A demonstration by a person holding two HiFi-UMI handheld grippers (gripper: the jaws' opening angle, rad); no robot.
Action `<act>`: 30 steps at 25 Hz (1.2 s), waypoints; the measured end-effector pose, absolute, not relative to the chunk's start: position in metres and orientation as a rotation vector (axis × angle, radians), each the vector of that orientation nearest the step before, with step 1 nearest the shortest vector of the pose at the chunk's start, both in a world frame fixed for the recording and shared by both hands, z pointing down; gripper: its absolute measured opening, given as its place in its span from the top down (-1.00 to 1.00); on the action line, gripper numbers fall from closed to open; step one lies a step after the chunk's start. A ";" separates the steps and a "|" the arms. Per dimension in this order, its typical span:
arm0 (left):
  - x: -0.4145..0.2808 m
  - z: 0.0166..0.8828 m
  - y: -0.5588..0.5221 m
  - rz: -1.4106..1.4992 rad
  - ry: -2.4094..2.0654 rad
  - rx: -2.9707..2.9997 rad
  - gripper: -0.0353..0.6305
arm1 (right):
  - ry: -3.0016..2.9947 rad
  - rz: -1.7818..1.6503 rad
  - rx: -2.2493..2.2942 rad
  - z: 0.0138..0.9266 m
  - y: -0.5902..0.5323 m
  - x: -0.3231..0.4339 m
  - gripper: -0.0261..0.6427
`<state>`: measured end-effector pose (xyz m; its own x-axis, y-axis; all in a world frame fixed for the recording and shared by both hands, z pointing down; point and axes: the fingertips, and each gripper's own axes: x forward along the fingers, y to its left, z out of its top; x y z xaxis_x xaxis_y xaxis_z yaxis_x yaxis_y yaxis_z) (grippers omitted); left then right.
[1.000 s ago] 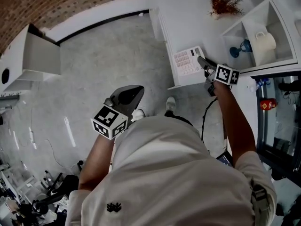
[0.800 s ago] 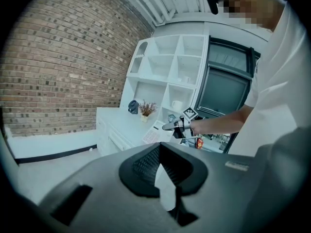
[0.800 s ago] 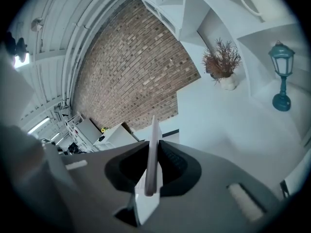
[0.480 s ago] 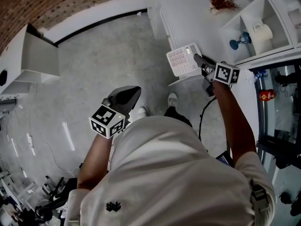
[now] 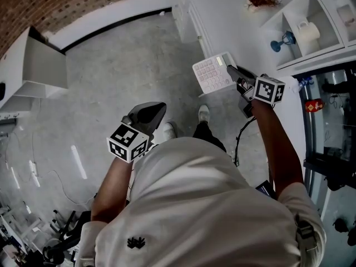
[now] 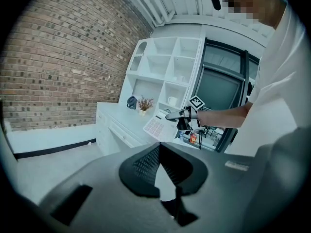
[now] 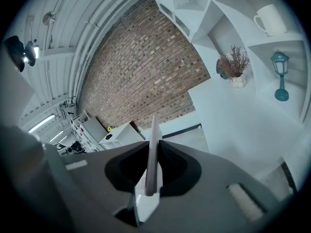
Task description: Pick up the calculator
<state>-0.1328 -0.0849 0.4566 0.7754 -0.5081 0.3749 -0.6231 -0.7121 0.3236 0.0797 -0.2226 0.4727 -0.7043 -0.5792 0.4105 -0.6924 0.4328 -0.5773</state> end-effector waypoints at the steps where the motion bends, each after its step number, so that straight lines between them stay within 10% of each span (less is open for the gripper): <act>1: -0.134 0.458 -0.083 0.360 -0.850 2.532 0.88 | -2.527 1.124 1.131 0.472 -0.219 0.078 0.73; 30: -0.165 0.474 -0.048 0.343 -0.852 2.522 0.88 | -2.592 1.129 1.017 0.445 -0.166 0.014 0.73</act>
